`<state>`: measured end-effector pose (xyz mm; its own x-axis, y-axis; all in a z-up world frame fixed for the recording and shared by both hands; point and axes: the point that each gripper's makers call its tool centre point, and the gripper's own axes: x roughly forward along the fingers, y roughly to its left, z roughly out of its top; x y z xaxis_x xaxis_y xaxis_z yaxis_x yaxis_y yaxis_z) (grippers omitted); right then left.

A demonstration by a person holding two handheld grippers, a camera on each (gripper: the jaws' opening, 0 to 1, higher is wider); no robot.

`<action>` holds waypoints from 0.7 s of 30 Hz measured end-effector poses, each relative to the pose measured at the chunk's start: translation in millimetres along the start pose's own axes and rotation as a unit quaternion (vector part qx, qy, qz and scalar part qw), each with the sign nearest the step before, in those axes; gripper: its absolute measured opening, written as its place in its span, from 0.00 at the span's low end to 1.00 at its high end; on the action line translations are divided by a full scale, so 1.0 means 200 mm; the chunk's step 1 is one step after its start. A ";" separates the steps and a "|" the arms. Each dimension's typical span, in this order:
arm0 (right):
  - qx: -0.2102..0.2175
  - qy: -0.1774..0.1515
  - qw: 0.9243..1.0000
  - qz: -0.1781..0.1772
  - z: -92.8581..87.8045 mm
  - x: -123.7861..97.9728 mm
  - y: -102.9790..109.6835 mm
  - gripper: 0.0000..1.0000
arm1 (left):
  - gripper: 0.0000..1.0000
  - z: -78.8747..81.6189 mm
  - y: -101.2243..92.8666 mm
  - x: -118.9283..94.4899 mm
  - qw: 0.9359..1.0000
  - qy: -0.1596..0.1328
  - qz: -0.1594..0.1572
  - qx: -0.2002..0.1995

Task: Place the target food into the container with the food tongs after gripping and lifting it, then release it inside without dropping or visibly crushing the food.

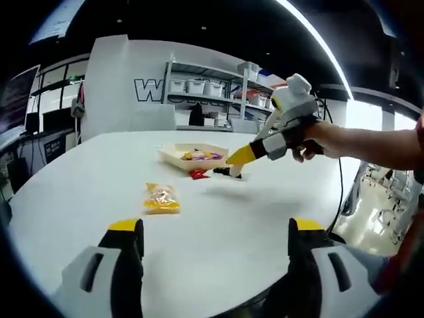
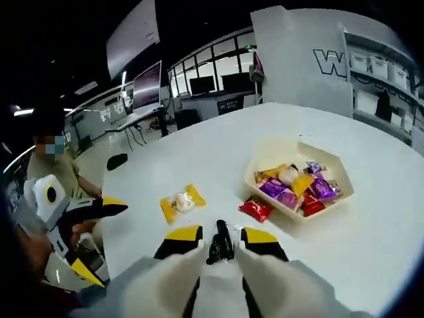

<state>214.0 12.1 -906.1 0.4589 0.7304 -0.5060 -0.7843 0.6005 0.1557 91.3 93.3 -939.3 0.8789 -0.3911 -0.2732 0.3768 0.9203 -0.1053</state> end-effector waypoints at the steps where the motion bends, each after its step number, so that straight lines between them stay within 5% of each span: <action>1: 0.002 0.000 1.000 0.002 0.02 -0.01 0.00 0.17 | 0.88 0.00 0.00 0.00 1.000 0.000 0.000 0.000; 5: -0.007 -0.036 0.999 -0.006 0.19 -0.06 -0.05 0.17 | 0.88 0.01 -0.01 0.00 1.000 -0.002 -0.002 0.001; 13: -0.019 -0.059 0.998 -0.029 0.42 -0.11 -0.18 0.14 | 0.88 0.02 0.00 -0.01 1.000 0.000 0.000 0.005; 21: -0.023 -0.012 0.998 -0.049 0.29 -0.03 -0.30 0.15 | 0.88 0.02 0.01 -0.04 1.000 -0.002 0.007 0.006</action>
<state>282.3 -9.5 -863.9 0.5440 0.6761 -0.4970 -0.7527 0.6549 0.0669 86.9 97.3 -932.8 0.8854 -0.3784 -0.2698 0.3679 0.9254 -0.0906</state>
